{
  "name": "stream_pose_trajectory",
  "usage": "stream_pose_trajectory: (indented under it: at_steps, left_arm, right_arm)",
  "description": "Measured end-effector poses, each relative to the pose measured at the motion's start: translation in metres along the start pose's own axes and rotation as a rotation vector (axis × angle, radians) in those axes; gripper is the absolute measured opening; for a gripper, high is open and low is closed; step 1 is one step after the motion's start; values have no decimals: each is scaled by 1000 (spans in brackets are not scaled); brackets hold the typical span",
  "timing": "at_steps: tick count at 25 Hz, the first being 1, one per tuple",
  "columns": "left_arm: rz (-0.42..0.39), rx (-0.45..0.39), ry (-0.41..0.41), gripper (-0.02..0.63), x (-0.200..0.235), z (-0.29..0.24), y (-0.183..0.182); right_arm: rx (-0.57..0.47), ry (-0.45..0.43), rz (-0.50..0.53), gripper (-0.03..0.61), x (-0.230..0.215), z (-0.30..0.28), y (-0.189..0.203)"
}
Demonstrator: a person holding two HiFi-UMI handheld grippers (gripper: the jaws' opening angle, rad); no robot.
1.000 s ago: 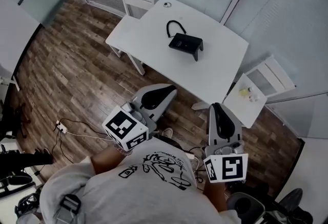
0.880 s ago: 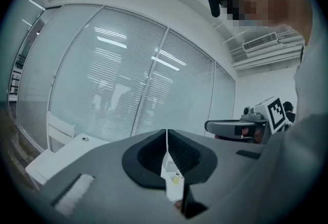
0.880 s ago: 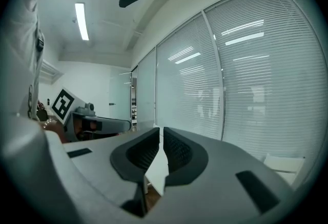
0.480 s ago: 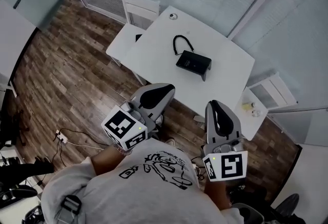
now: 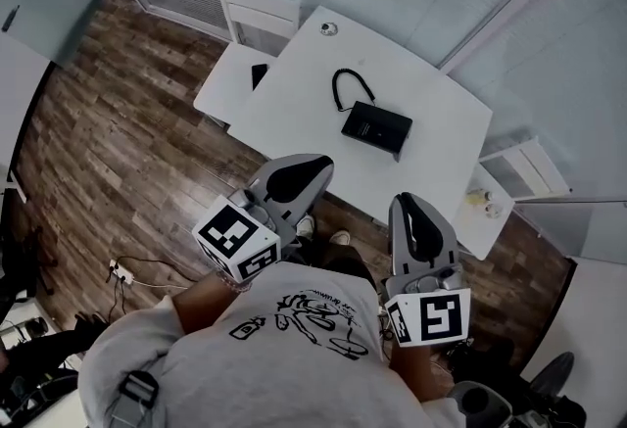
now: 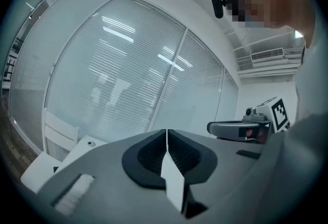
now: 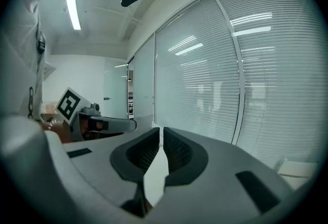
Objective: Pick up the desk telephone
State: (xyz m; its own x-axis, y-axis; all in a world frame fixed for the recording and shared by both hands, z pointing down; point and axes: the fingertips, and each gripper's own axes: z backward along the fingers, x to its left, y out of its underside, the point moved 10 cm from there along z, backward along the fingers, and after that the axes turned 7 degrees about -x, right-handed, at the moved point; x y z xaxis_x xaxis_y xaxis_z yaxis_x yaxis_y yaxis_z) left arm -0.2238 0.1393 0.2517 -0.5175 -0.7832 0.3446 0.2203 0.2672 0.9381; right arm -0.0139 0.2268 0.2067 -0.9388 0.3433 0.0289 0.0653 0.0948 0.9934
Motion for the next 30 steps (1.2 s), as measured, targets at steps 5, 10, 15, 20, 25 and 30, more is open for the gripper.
stream_pose_trajectory:
  at_steps: [5,10,15,20,25,30]
  left_arm:
    - [11,22,24,12,12,-21,3]
    - [3,35,33,12,20,-46,1]
    - [-18,34,23,12,27,-82,-6]
    - [-36,37,33,12,29,-134,-11]
    - [-39,41,46,12,24,-189,-11]
    - [-43,48,53,12,19,-228,-6]
  right_arm:
    - [17,24,-20,20,-15,-15,8]
    - [4,19,-30,20,-36,-33,9]
    - [-12,4,-31,20,-72,-53,10]
    - [-28,17,-35,20,-123,-67,7]
    - [-34,32,-36,20,-177,-76,9]
    - [-30,32,-44,20,-216,-80,12]
